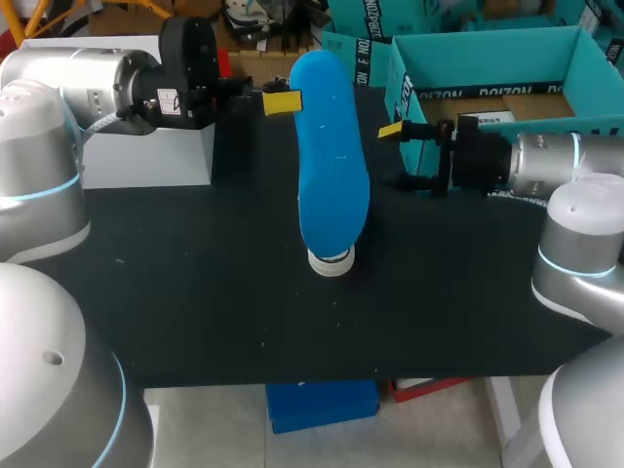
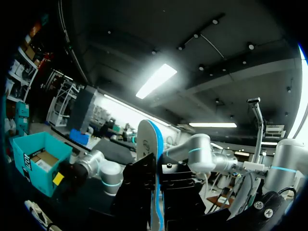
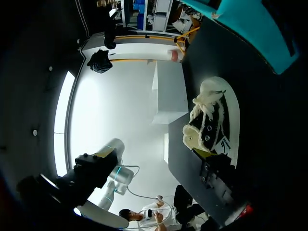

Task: Take the shoe out of the shoebox, open the shoe tongue, remove and reinsert the insole, then place the shoe into the shoebox

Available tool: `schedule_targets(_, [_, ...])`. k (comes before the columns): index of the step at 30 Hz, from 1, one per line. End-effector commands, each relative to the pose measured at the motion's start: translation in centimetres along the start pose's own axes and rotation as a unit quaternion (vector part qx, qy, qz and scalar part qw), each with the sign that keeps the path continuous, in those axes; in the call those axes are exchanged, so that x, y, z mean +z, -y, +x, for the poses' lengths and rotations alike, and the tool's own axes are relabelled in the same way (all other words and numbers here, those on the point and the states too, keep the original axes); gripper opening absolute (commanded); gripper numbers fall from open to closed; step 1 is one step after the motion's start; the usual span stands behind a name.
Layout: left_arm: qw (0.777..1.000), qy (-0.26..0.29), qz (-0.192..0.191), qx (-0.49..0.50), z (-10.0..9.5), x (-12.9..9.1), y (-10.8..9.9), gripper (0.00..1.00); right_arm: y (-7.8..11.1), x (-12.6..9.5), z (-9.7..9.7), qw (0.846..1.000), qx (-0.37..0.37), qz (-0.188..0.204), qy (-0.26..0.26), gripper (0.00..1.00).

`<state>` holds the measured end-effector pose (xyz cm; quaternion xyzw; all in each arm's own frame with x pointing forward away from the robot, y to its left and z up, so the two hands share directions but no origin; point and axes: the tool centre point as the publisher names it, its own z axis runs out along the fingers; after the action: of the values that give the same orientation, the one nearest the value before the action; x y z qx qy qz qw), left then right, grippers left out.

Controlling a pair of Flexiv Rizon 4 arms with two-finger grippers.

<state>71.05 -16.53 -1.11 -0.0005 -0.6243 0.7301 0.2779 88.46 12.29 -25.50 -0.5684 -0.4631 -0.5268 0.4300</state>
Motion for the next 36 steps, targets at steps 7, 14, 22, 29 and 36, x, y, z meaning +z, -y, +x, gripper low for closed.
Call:
schedule_targets(7, [1.0, 0.002, 0.001, 0.001, 0.0, 0.1, -0.1, 0.0, 1.1, -0.1, -1.3, 1.0, -0.002, 0.014, -0.009, 1.0])
schedule_targets(14, [1.0, 0.002, 0.001, 0.001, 0.0, 0.1, -0.1, 0.0, 2.2, -0.8, -1.4, 1.0, 0.0, 0.004, -0.01, 1.0])
schedule_targets(22, [1.0, 0.002, 0.001, 0.001, 0.0, 0.1, -0.1, 0.0, 3.7, -0.7, -1.8, 1.0, -0.003, 0.001, -0.007, 1.0])
schedule_targets(29, [1.0, 0.002, 0.001, 0.001, 0.0, 0.1, -0.1, 0.0, 4.6, -0.5, -2.4, 1.0, -0.006, 0.006, 0.003, 1.0])
schedule_targets(36, [1.0, 0.002, 0.001, 0.001, 0.0, 0.1, -0.1, 0.0, 5.0, -0.6, -2.3, 0.999, -0.029, 0.012, 0.009, 1.0])
